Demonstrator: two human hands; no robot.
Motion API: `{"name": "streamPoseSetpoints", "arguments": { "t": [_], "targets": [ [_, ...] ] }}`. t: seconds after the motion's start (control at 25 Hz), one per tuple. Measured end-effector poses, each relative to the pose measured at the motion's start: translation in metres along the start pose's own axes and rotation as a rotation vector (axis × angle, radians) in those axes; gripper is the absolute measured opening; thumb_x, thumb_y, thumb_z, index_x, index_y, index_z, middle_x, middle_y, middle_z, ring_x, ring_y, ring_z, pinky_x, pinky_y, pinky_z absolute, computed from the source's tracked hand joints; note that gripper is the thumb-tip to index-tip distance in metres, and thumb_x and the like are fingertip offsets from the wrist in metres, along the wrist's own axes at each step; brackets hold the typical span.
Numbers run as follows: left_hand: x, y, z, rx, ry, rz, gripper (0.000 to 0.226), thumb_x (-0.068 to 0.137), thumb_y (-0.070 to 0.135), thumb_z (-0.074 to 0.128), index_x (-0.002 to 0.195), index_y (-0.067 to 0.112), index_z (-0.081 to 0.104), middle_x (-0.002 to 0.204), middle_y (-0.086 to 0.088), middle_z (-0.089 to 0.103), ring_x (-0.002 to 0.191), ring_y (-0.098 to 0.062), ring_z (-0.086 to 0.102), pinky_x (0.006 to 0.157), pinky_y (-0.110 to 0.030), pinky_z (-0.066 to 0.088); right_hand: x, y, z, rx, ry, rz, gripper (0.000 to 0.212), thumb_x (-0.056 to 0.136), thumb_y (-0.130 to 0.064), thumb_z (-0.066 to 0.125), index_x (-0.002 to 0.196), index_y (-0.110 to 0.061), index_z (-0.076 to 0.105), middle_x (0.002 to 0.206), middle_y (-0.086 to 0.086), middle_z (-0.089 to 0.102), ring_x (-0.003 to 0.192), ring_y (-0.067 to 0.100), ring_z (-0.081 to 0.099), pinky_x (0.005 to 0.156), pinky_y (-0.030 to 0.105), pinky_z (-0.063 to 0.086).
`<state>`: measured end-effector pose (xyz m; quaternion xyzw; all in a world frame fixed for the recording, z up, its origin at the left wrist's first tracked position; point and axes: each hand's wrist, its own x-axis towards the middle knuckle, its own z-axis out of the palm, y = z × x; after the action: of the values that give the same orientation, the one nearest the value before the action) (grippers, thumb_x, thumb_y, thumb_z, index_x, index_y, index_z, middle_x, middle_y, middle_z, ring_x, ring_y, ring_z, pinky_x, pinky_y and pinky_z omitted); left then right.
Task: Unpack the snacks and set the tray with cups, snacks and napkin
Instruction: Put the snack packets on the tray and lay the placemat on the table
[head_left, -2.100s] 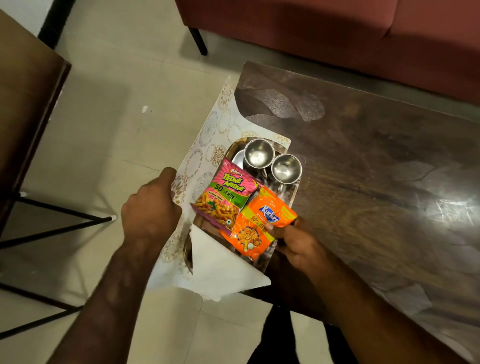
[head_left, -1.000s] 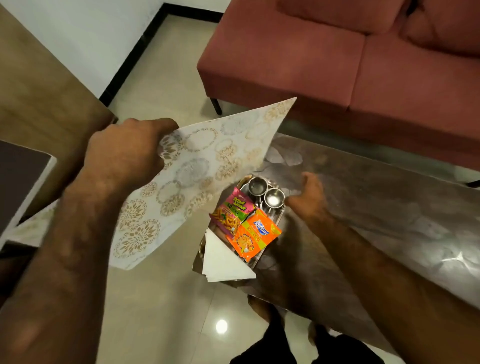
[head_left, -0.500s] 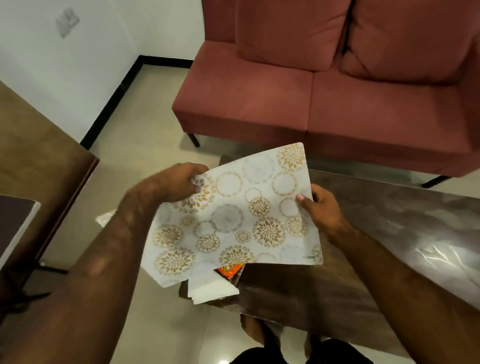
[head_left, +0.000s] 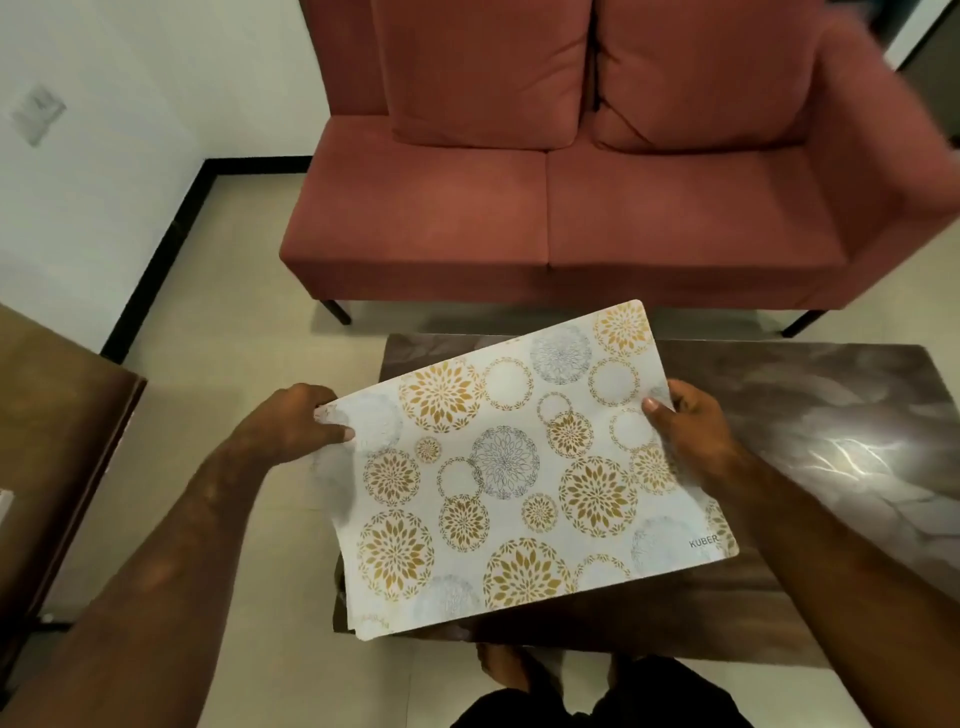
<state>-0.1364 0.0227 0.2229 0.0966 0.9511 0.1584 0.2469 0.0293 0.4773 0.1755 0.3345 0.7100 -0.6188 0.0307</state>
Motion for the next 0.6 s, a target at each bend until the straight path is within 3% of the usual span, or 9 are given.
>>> {"name": "streamPoseSetpoints", "arguments": {
  "t": [0.12, 0.24, 0.4, 0.6],
  "targets": [
    [0.002, 0.009, 0.01, -0.449, 0.115, -0.133, 0.023, 0.074, 0.023, 0.085, 0.09, 0.015, 0.071, 0.077, -0.007, 0.075, 0.063, -0.024, 0.071, 0.062, -0.036, 0.057, -0.002, 0.018, -0.03, 0.023, 0.052, 0.047, 0.026, 0.108, -0.014, 0.059, 0.13, -0.007, 0.069, 0.12, 0.014, 0.079, 0.106, 0.034, 0.078, 0.095, 0.054, 0.063],
    [0.005, 0.032, 0.029, -0.81, 0.091, -0.214, 0.037, 0.073, 0.02, 0.086, 0.105, 0.021, 0.067, 0.084, -0.005, 0.076, 0.065, -0.02, 0.07, 0.068, -0.041, 0.061, -0.001, 0.034, -0.057, 0.086, 0.097, 0.09, 0.022, 0.108, -0.013, 0.058, 0.125, -0.01, 0.071, 0.111, 0.008, 0.081, 0.089, 0.021, 0.083, 0.071, 0.037, 0.067],
    [0.006, 0.078, 0.074, -0.865, -0.064, -0.3, 0.034, 0.079, 0.02, 0.081, 0.109, 0.023, 0.065, 0.094, -0.004, 0.077, 0.077, -0.025, 0.073, 0.059, -0.037, 0.06, 0.008, 0.052, -0.099, 0.12, 0.126, 0.105, 0.016, 0.108, -0.019, 0.06, 0.107, -0.026, 0.074, 0.099, -0.005, 0.085, 0.083, 0.014, 0.083, 0.056, 0.024, 0.063],
    [0.014, 0.157, 0.133, -0.821, 0.001, -0.294, 0.031, 0.088, 0.007, 0.071, 0.116, 0.014, 0.06, 0.115, -0.012, 0.067, 0.098, -0.032, 0.066, 0.081, -0.045, 0.054, 0.031, 0.08, -0.167, 0.094, 0.153, 0.13, 0.023, 0.108, -0.025, 0.059, 0.127, -0.016, 0.07, 0.11, -0.002, 0.08, 0.091, 0.016, 0.08, 0.063, 0.027, 0.062]
  ]
}}
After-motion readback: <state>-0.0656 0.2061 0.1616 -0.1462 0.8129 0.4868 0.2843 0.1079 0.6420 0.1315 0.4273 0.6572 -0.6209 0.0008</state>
